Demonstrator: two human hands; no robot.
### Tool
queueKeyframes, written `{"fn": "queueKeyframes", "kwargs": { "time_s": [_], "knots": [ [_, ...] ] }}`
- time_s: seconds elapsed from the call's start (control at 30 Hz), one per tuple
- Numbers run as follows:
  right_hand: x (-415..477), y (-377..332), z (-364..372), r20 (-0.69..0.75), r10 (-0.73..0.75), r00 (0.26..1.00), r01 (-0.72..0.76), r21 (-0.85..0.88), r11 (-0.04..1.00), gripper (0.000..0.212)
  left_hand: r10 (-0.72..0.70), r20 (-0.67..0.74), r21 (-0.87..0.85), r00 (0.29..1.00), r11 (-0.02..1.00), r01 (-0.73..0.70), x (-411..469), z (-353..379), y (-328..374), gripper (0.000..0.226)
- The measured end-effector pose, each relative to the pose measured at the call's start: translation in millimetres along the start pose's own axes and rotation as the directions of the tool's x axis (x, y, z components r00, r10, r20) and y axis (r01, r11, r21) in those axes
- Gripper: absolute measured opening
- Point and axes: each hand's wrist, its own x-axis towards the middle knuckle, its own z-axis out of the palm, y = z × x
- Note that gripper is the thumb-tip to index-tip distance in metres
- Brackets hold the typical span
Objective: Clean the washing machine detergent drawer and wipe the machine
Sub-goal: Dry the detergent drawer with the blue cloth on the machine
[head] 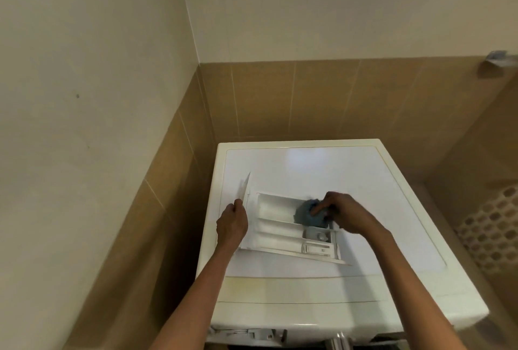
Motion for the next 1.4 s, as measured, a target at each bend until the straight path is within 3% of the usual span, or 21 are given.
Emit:
{"fn": "queueKeyframes", "kwargs": {
  "time_s": [0.07,0.17,0.27,0.33,0.43,0.5,0.6,0.67,0.8,0.87,0.97,1.03,1.17,1.27,1.4],
  "knots": [
    [-0.6,-17.8,-16.8,-0.220,0.035,0.975,0.013,0.211,0.977,0.032,0.066,-0.036,-0.038,0.997,0.997,-0.068,-11.8,0.7,-2.9,0.046],
    [-1.7,-43.2,-40.2,-0.464,0.094,0.881,0.173,0.500,0.849,0.030,0.194,-0.100,-0.069,0.976,0.977,-0.202,-24.8,1.1,-5.0,0.039],
    [5.6,-67.4,-50.0,-0.570,0.078,0.818,0.304,0.543,0.783,0.030,0.311,-0.160,-0.116,0.937,0.937,-0.330,-29.7,3.6,-9.9,0.023],
    [9.2,-82.9,-44.6,-0.599,0.018,0.800,0.358,0.501,0.788,0.034,0.332,-0.160,-0.168,0.930,0.919,-0.357,-27.9,4.6,-19.4,0.030],
    [16.7,-99.1,-22.2,-0.509,-0.120,0.852,0.364,0.413,0.835,0.032,0.342,-0.124,-0.208,0.932,0.909,-0.361,-19.8,5.2,-37.3,0.041],
    [22.2,-100.3,-1.4,-0.351,-0.236,0.906,0.352,0.319,0.880,0.030,0.377,-0.114,-0.191,0.919,0.900,-0.392,-17.8,5.5,-47.5,0.040],
    [20.4,-97.7,29.1,-0.151,-0.364,0.919,0.384,0.139,0.913,0.026,0.374,-0.104,-0.198,0.922,0.900,-0.388,-17.9,6.2,-59.0,0.047],
    [14.9,-93.4,42.8,-0.155,-0.386,0.909,0.406,0.126,0.905,0.022,0.346,-0.092,-0.215,0.934,0.908,-0.358,-17.7,3.9,-60.9,0.048],
    [5.0,-92.6,52.2,-0.195,-0.391,0.900,0.416,0.110,0.903,0.027,0.271,-0.176,-0.324,0.946,0.892,-0.315,-27.3,-13.0,-27.4,0.023],
    [-0.8,-95.6,55.8,-0.196,-0.388,0.900,0.412,0.102,0.905,0.031,0.204,-0.134,-0.375,0.970,0.896,-0.240,-26.7,-20.5,-2.3,0.041],
    [-4.5,-97.1,58.9,-0.178,-0.386,0.905,0.398,0.041,0.916,0.017,0.033,0.021,-0.238,0.999,0.971,-0.027,-19.8,-26.2,23.8,0.059],
    [-4.6,-96.6,58.6,-0.176,-0.382,0.907,0.390,0.010,0.921,0.015,-0.011,0.028,-0.184,1.000,0.983,0.016,-19.7,-24.3,31.1,0.064],
    [-6.4,-97.4,55.2,-0.151,-0.435,0.888,0.437,-0.019,0.899,0.024,0.090,-0.172,0.006,0.981,0.996,-0.091,-24.3,-18.2,31.8,0.054],
    [-10.0,-86.5,39.5,-0.064,-0.471,0.880,0.472,-0.012,0.882,0.029,0.161,-0.239,0.097,0.958,0.985,-0.142,-27.5,-17.8,35.1,0.046],
    [-17.8,-39.6,2.2,-0.075,-0.326,0.942,0.328,0.004,0.945,0.031,0.235,-0.275,0.143,0.932,0.969,-0.202,-32.8,-17.4,36.5,0.038]
  ]
}}
